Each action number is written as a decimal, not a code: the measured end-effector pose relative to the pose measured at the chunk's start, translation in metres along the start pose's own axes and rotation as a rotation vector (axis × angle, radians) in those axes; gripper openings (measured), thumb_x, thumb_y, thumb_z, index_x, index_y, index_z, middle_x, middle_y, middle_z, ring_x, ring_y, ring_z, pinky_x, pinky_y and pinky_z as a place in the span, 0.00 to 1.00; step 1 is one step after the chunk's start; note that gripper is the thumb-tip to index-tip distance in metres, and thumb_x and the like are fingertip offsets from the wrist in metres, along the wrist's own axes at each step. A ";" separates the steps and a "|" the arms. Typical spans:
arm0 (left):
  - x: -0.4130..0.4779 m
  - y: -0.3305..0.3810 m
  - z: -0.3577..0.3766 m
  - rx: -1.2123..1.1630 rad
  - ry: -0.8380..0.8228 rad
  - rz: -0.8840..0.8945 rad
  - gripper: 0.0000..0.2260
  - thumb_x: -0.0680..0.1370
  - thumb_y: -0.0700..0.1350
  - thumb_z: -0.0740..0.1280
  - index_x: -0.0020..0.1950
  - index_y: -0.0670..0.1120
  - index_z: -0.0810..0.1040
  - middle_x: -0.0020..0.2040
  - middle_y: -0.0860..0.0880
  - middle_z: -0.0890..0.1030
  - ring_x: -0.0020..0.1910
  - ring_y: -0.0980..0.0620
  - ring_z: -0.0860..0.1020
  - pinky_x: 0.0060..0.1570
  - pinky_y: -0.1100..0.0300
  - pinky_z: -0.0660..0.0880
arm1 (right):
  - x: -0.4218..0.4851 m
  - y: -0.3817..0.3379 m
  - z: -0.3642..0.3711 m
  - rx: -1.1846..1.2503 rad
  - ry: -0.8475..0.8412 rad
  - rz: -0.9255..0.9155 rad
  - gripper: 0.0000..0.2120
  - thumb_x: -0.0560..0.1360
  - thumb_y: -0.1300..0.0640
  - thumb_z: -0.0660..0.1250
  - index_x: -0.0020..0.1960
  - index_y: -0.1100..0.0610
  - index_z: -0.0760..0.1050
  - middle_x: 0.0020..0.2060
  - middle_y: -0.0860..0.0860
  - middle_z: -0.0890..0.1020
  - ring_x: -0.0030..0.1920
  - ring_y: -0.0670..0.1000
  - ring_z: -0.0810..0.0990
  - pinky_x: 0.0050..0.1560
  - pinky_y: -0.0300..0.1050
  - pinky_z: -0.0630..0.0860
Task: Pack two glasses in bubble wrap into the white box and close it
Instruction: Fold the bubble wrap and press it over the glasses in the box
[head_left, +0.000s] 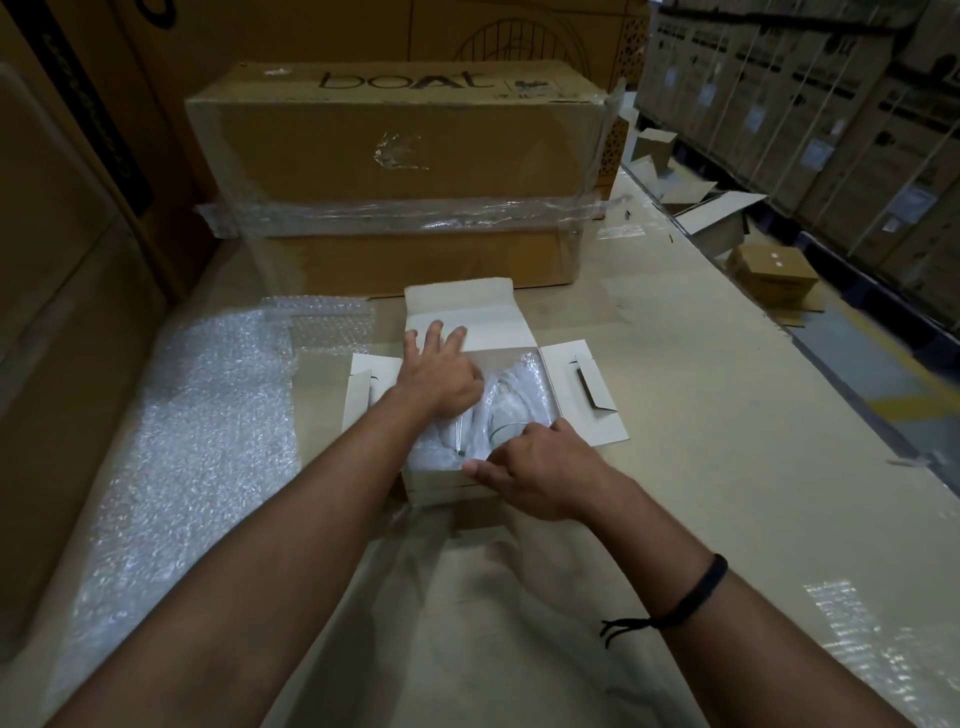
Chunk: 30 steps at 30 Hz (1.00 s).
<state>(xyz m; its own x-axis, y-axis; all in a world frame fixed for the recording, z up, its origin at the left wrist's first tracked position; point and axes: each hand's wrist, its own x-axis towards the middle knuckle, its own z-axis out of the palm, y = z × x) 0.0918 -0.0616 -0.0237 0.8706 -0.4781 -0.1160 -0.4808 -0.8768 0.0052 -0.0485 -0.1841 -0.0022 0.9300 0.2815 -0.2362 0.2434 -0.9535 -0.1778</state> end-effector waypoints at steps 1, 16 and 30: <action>-0.001 0.001 -0.001 -0.009 -0.017 0.000 0.17 0.80 0.53 0.54 0.62 0.59 0.78 0.79 0.46 0.50 0.77 0.40 0.44 0.70 0.36 0.40 | 0.001 0.000 -0.002 0.022 -0.023 0.006 0.30 0.79 0.33 0.43 0.33 0.50 0.70 0.43 0.53 0.81 0.53 0.54 0.77 0.62 0.55 0.65; -0.074 -0.022 -0.026 0.105 -0.312 -0.124 0.33 0.70 0.63 0.70 0.72 0.52 0.69 0.80 0.48 0.50 0.78 0.44 0.42 0.70 0.35 0.34 | 0.029 0.059 -0.034 -0.242 -0.171 0.136 0.24 0.72 0.44 0.70 0.67 0.46 0.74 0.79 0.47 0.52 0.79 0.53 0.43 0.72 0.68 0.40; -0.082 -0.022 -0.021 0.171 -0.143 -0.092 0.27 0.72 0.70 0.63 0.57 0.51 0.81 0.73 0.50 0.69 0.77 0.45 0.54 0.69 0.35 0.37 | 0.035 0.060 -0.035 -0.426 -0.197 0.103 0.29 0.73 0.33 0.62 0.68 0.49 0.73 0.79 0.48 0.54 0.79 0.55 0.41 0.67 0.74 0.33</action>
<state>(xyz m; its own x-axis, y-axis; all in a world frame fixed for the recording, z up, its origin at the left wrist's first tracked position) 0.0330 -0.0044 0.0070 0.8939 -0.3734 -0.2480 -0.4210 -0.8893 -0.1787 0.0080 -0.2357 0.0123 0.8952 0.1593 -0.4162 0.2827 -0.9250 0.2539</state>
